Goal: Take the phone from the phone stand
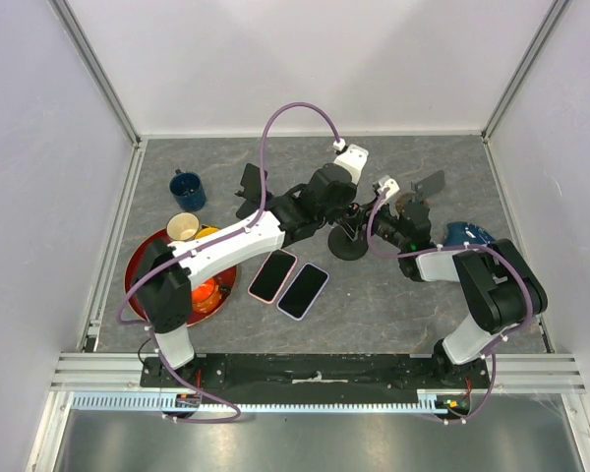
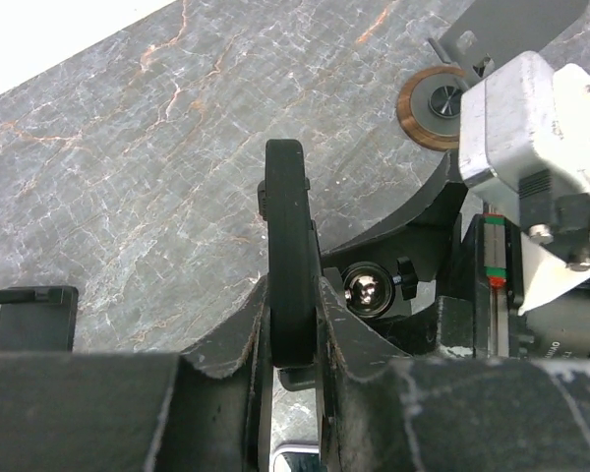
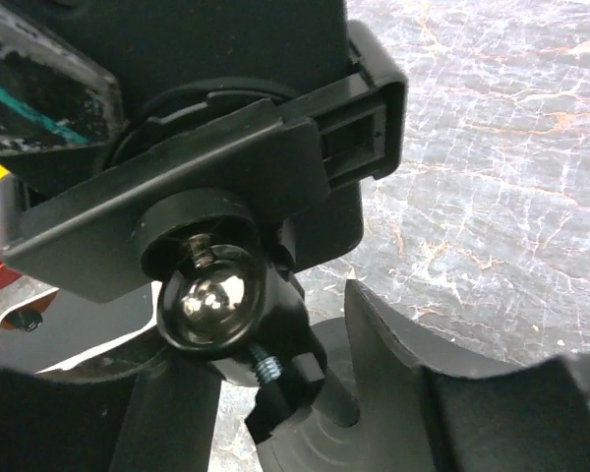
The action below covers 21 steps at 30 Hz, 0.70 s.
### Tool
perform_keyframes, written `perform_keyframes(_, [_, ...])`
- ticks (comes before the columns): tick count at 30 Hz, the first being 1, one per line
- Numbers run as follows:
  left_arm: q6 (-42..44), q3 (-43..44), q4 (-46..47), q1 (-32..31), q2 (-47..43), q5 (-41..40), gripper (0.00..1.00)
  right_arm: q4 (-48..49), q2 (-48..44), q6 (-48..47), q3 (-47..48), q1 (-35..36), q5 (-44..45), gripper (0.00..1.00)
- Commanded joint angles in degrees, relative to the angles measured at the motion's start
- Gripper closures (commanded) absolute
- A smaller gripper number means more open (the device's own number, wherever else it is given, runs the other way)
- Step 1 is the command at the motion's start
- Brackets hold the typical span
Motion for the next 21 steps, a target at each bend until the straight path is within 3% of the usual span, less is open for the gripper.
perform_keyframes(1, [-0.4,-0.4,-0.1,-0.8,-4.1,6.9,0.98,0.8,1.1,-1.9,1.6,0.6,-0.5,0.48])
perform_keyframes(4, [1.0,-0.4,-1.1,-0.8,-4.2,7.1,0.98,0.7,1.2,-2.6,0.9,0.6,-0.1,0.67])
perform_keyframes(5, [1.4,-0.3,-1.5,-0.7,-4.2,7.6,0.98,0.3,1.3,-2.8,0.9,0.6,0.0,0.87])
perform_keyframes(6, [1.8,-0.1,-2.3,-0.3,-4.2,8.3,0.98,0.3,1.3,-3.4,0.9,0.6,0.1,1.00])
perform_keyframes(12, [4.5,0.6,-5.7,2.7,-6.2,13.3,0.98,0.3,1.8,-5.3,0.4,0.6,1.2,1.00])
perform_keyframes(21, [6.9,-3.3,-5.2,9.3,-10.9,27.4,0.98,0.3,2.7,-7.2,0.2,0.6,2.2,1.00])
